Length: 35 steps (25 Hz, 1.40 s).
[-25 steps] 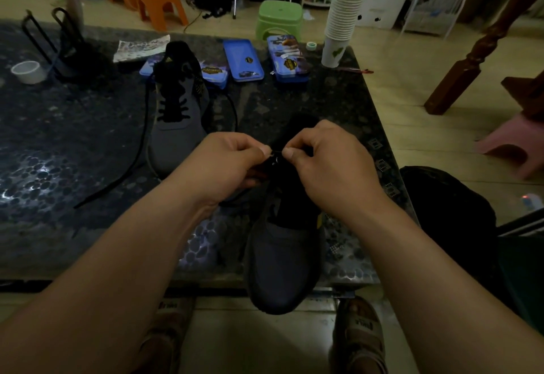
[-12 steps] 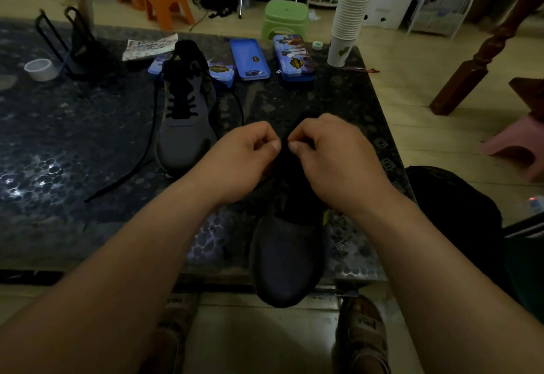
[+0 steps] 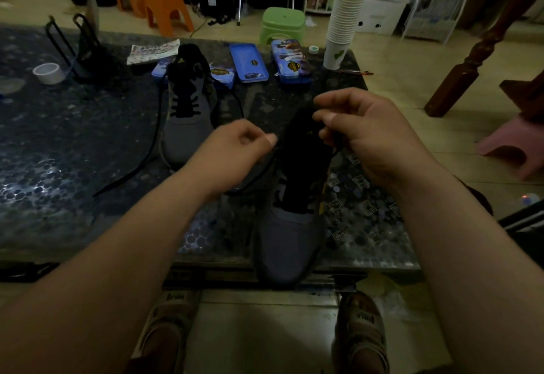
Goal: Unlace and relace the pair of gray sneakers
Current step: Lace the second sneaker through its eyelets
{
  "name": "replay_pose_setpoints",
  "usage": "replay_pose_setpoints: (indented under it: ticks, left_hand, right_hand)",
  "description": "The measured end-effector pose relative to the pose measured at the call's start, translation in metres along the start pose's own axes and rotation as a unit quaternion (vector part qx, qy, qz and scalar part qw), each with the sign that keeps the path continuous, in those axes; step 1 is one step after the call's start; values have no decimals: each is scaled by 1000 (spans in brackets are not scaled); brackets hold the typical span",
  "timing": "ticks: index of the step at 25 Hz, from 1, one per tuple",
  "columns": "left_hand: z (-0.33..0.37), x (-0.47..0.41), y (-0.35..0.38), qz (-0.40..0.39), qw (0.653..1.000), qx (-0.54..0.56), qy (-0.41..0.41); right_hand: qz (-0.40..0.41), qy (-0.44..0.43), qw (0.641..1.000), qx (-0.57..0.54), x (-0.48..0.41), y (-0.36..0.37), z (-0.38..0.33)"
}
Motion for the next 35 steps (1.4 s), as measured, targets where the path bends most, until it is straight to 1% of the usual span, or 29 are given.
replay_pose_setpoints:
  ticks: [1, 2, 3, 4, 5, 6, 7, 8, 10, 12, 16, 18, 20, 22, 24, 25, 26, 28, 29, 31, 33, 35]
  left_hand:
    - [0, 2, 3, -21, 999, -44, 22]
    - [1, 4, 1, -18, 998, -55, 33]
    - [0, 5, -6, 11, 998, -54, 33]
    - [-3, 4, -15, 57, 997, -47, 25]
    - [-6, 4, -25, 103, 994, -47, 15]
    - [-8, 4, -32, 136, 989, -62, 9]
    - [-9, 5, -36, 151, 985, -83, 7]
    - [-11, 6, -36, 153, 983, -103, 9]
    - [-16, 8, -32, 141, 983, -120, 9]
    - [-18, 8, -25, 139, 982, -131, 7]
    - [-22, 4, -26, 174, 973, -153, -7]
    - [-29, 2, -29, 187, 971, -150, -5]
    - [-31, 5, -27, 182, 967, -176, -2]
    - [-22, 17, -21, 200, 959, -201, 22]
    - [-2, 30, -10, 232, 945, -213, 87]
    - [7, 35, -1, 218, 945, -217, 115]
    - [10, 36, 10, 183, 951, -218, 120]
    - [5, 34, 28, 119, 963, -221, 98]
    - [1, 31, 32, 100, 967, -217, 91]
    - [-2, 27, 32, 71, 977, -186, 80]
    - [-3, 23, 32, 47, 987, -141, 58]
    - [-3, 25, 28, 37, 998, -57, 12]
  right_hand:
    - [23, -7, 1000, -10, 0, -1, -1]
    - [56, -9, 998, -19, 1, -4, -2]
    - [92, -3, 995, -23, 1, -9, 0]
    - [122, 11, 992, -20, 3, -13, 5]
    - [134, 33, 990, -3, 4, -16, 12]
    - [128, 62, 990, 21, 6, -16, 22]
    - [108, 88, 989, 47, 8, -14, 31]
    - [82, 107, 988, 76, 12, -11, 38]
    - [53, 118, 982, 140, 21, -6, 42]
    - [41, 96, 977, 188, 26, 0, 37]
    - [10, 38, 960, 278, 26, 13, 40]
    - [9, 16, 959, 281, 26, 12, 41]
    - [8, 13, 962, 272, 27, 7, 42]
    - [14, 9, 959, 281, 28, 2, 41]
    - [46, -26, 951, 305, 32, 0, 35]
    - [66, -55, 945, 315, 34, -1, 31]
    - [83, -85, 940, 321, 36, 0, 25]
    - [95, -100, 939, 314, 36, 0, 22]
    - [92, -80, 946, 301, 35, 0, 23]
    - [61, 13, 961, 268, 32, -1, 35]
    - [-3, 98, 955, 279, 33, 0, 47]
    - [-30, 116, 946, 300, 37, 1, 52]
Point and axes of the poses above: each hand's wrist, its own x-axis away from the middle knuckle, its own y-axis out of the palm, z = x × y, the point moved 5 cm from there along -x, towards the middle knuckle, and after that the axes turned 2 degrees about -z, right-handed, at the moved point
